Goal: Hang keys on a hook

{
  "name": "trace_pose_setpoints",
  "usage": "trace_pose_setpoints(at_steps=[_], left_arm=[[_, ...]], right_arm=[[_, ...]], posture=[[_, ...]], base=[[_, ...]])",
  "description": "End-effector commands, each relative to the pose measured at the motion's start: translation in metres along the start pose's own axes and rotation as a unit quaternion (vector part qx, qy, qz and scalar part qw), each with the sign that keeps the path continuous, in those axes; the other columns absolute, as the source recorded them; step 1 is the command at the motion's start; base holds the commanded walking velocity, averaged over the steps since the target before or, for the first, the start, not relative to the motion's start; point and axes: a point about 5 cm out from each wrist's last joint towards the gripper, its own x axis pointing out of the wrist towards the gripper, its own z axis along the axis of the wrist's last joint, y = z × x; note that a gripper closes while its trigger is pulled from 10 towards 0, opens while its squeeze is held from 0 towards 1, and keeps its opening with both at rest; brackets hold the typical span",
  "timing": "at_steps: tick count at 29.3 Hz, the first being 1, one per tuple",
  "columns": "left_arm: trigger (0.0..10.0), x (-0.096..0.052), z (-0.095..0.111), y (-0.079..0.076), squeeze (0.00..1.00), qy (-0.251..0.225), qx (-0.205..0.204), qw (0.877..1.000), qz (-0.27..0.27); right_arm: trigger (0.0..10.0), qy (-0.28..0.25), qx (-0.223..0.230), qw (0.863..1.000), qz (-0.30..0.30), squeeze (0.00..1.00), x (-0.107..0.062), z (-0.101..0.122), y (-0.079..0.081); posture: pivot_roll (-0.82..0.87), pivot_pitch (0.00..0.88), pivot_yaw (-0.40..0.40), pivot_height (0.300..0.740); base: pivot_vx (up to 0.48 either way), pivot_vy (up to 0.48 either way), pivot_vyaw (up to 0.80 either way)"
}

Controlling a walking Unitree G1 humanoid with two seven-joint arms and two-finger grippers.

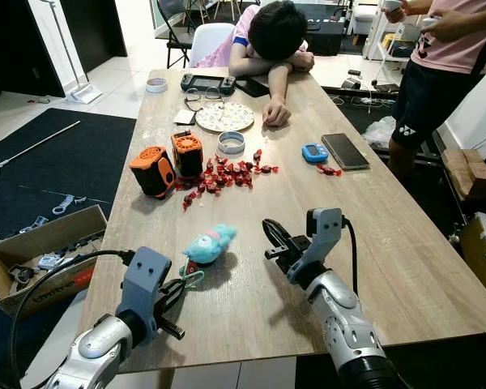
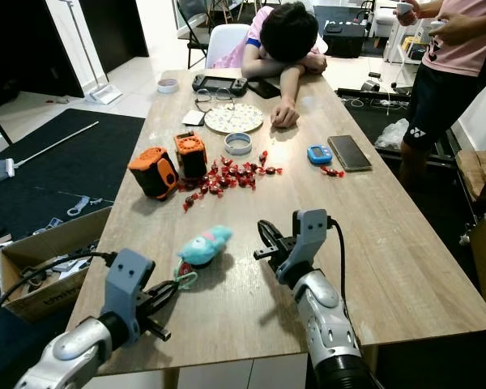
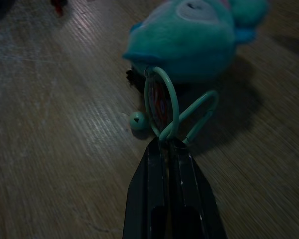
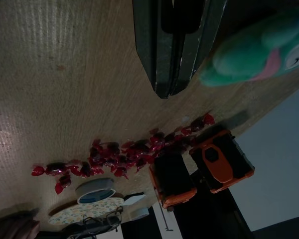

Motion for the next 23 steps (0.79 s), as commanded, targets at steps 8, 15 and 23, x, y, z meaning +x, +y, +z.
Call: trace_pose_setpoints(at_steps=[8,15,23], left_arm=[[10.0,-0.011,0.06,0.026,0.0,-0.137,-0.043,0.985,0.093],[10.0,-0.019,0.118,0.044,0.0,-0.243,0.035,0.94,0.236],[10.0,0.001,0.085,0.003,0.0,-0.095,-0.154,0.982,0.051]], right_arm=[[10.0,0.013,0.003,1.0,0.001,0.0,-0.001,-0.007,0.0],[10.0,0.012,0.003,1.0,0.004,0.0,0.001,-0.006,0.001],[10.0,0.009,0.001,1.0,0.003,0.0,0.002,-0.005,0.0]], posture=[[0.23,0.16,0.011,0.74],[0.23,0.154,0.007,0.74],[0.22,0.132,0.018,0.74]], base=[[0.0,0.0,0.0],[0.0,0.0,0.0],[0.0,0.0,0.0]])
